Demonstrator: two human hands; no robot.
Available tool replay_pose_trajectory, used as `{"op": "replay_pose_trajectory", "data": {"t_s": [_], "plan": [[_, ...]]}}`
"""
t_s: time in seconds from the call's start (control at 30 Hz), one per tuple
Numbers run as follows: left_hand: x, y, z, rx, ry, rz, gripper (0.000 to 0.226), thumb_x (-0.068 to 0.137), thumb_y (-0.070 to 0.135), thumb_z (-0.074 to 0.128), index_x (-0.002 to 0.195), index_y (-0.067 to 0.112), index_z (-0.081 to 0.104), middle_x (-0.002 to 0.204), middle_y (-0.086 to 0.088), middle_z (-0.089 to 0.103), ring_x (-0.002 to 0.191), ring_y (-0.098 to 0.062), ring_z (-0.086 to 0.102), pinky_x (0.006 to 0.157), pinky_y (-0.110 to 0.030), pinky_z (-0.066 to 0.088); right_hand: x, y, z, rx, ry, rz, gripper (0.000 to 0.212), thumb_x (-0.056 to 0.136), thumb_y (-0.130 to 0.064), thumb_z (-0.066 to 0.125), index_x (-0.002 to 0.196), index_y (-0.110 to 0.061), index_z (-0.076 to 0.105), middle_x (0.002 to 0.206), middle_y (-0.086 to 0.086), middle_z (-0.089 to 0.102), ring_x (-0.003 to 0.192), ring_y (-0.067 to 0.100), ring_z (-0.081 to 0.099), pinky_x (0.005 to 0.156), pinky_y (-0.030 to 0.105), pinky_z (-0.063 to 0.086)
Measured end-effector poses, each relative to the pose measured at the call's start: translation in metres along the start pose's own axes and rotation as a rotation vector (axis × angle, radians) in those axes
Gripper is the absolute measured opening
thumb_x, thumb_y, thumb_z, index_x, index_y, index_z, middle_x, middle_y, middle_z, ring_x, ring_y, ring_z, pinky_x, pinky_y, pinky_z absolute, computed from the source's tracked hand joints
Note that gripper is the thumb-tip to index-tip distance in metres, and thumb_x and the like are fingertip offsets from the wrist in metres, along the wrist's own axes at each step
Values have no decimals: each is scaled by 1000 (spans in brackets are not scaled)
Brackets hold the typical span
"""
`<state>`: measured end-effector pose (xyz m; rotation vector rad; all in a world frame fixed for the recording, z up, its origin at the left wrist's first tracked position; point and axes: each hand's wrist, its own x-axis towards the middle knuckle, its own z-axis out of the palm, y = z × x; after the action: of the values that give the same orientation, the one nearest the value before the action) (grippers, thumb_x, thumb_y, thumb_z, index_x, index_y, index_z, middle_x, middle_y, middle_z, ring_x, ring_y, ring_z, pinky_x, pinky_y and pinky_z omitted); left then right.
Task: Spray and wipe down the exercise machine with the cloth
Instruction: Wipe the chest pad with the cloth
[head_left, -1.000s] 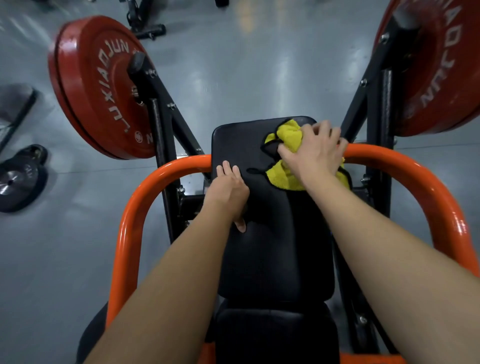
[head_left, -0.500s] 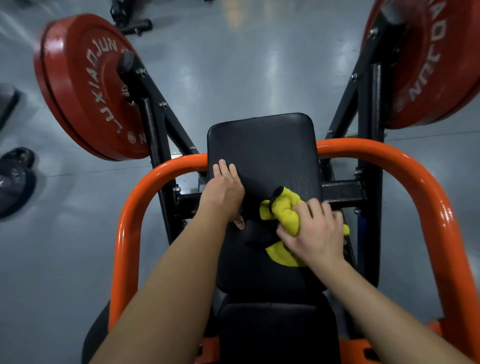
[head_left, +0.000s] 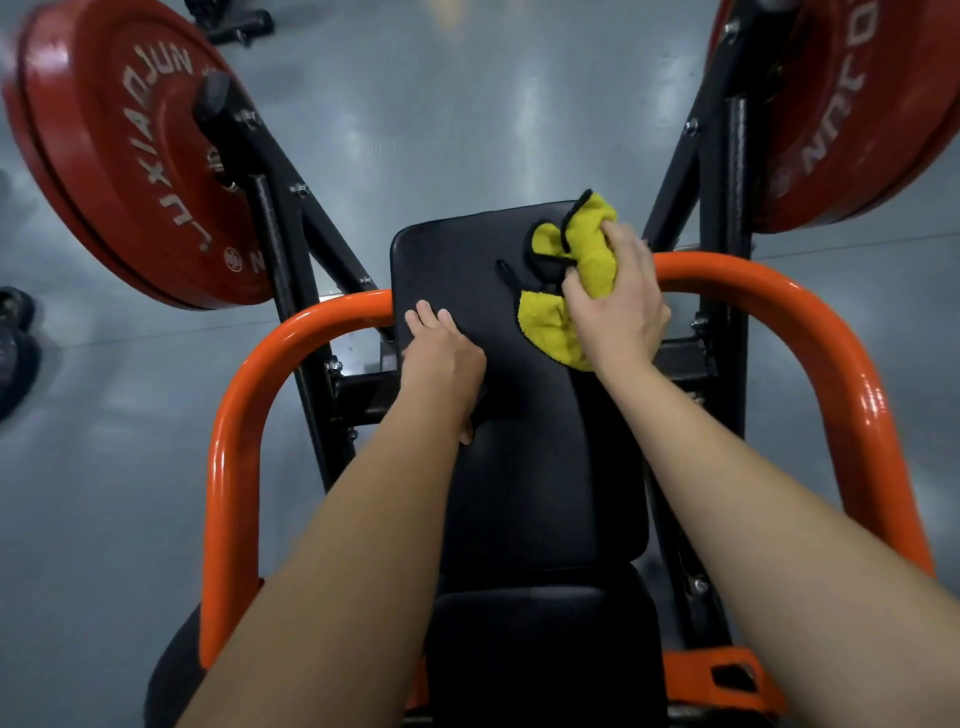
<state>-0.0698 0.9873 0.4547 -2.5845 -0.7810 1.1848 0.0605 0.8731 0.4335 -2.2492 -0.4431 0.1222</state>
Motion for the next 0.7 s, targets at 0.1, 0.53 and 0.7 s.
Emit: {"op": "replay_pose_trajectory", "data": {"t_s": [0.1, 0.53, 0.7], "plan": [[1, 2, -6, 51, -19, 35, 140, 60, 64, 90, 157, -9, 18, 163, -39, 2, 146, -66, 6, 120, -67, 21, -22, 14, -18, 81, -7, 62, 51, 89, -44, 64, 139, -47, 54, 138, -19, 58, 124, 13, 55, 97, 37, 41], [0, 13, -12, 42, 17, -49, 96, 89, 43, 77, 159, 1, 27, 163, -38, 10, 147, -64, 10, 118, -67, 24, -127, 115, -74, 558, -167, 718, 5, 87, -21, 75, 85, -17, 74, 73, -2, 71, 71, 15, 64, 68, 30, 51], [-9, 6, -10, 108, -15, -20, 135, 57, 65, 91, 152, -10, 33, 158, -42, 18, 144, -65, 17, 119, -67, 21, -129, 123, -84, 530, -278, 807, 13, 86, -24, 75, 91, -12, 77, 81, 4, 75, 73, 18, 67, 71, 31, 52]]}}
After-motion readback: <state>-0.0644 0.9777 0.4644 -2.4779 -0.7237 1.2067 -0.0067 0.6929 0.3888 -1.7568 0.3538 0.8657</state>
